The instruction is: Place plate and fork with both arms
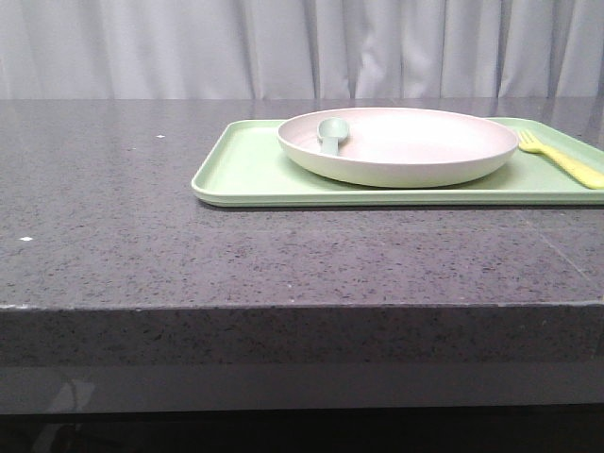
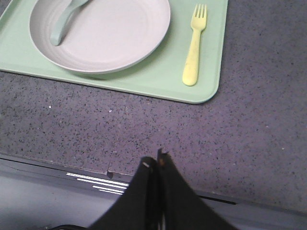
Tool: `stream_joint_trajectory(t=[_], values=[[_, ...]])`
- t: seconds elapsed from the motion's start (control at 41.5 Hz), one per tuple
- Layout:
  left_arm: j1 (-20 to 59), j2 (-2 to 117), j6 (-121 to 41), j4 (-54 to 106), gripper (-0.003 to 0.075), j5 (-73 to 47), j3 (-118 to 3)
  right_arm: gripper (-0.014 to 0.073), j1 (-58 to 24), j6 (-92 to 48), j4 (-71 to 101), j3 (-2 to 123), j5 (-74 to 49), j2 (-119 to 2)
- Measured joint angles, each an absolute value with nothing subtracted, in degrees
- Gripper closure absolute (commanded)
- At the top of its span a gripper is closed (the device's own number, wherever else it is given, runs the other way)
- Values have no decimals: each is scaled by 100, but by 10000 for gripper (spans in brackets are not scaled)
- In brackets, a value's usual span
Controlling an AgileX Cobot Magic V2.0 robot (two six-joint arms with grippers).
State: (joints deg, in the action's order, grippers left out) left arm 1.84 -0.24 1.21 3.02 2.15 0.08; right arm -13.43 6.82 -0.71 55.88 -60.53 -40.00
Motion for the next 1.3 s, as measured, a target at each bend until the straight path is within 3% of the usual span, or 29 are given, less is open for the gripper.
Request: stream_joint_trajectory(t=[0.193, 0.555, 0.724, 1.037, 1.303], values=[[184, -24, 121, 302, 741, 215, 8, 662, -1037, 682, -94, 4974, -5610, -3453], [184, -24, 121, 302, 741, 218, 8, 662, -167, 682, -258, 2477, -2078, -1664], [184, -24, 121, 302, 741, 218, 8, 662, 122, 682, -258, 1268, -1017, -846], [184, -24, 121, 302, 740, 218, 8, 662, 258, 682, -262, -55, -152, -57], [184, -24, 121, 302, 741, 229, 8, 662, 342, 682, -262, -148, -122, 51]])
